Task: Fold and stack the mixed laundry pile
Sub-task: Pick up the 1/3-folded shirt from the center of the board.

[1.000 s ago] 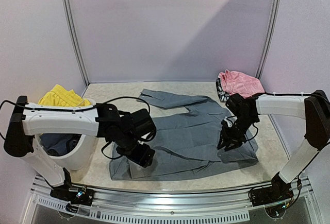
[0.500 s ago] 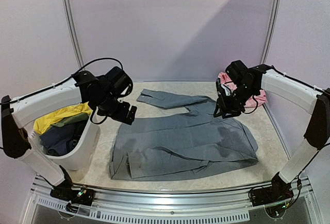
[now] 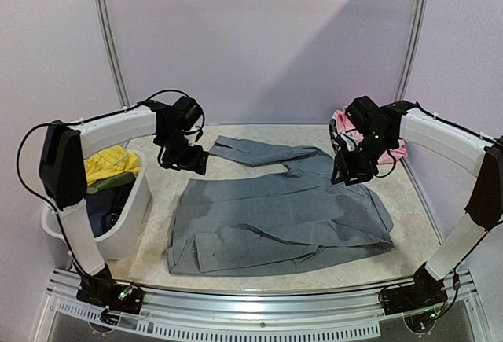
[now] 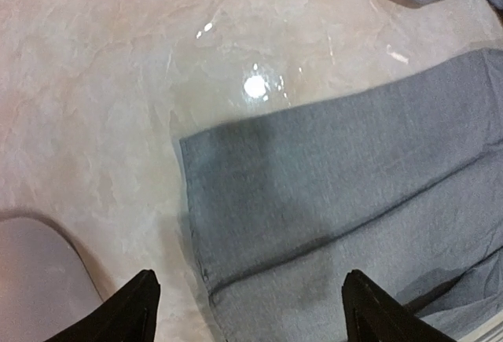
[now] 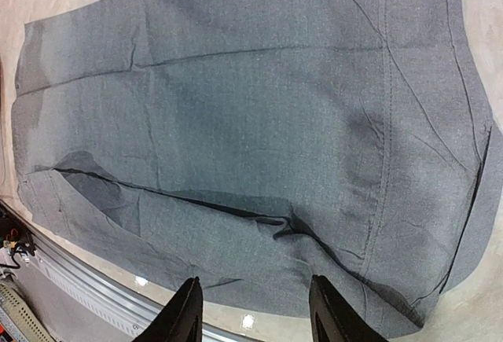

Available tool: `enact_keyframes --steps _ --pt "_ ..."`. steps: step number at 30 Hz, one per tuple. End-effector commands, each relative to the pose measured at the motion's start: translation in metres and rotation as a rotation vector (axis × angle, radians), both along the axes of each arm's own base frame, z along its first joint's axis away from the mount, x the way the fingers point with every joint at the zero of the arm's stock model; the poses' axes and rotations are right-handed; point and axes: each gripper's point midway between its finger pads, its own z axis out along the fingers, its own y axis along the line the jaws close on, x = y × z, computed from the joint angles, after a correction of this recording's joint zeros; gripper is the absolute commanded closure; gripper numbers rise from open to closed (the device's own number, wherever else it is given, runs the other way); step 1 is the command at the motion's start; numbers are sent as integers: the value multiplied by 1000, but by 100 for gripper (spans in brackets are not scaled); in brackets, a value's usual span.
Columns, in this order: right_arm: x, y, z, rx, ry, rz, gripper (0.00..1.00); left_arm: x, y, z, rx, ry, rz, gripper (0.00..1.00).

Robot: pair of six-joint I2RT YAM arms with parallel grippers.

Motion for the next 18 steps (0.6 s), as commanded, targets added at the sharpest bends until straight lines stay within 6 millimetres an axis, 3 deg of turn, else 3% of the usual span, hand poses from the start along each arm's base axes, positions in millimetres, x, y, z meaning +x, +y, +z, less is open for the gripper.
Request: enact_keyframes --steps 1,8,18 --pt "-8 -8 7 -15 -20 -13 53 26 2 -14 -7 34 -16 22" --pt "-17 -17 6 -33 -21 -32 53 44 12 -47 17 112 -26 35" --pt "-22 -19 4 -24 -14 -51 53 52 29 -74 36 176 -27 44"
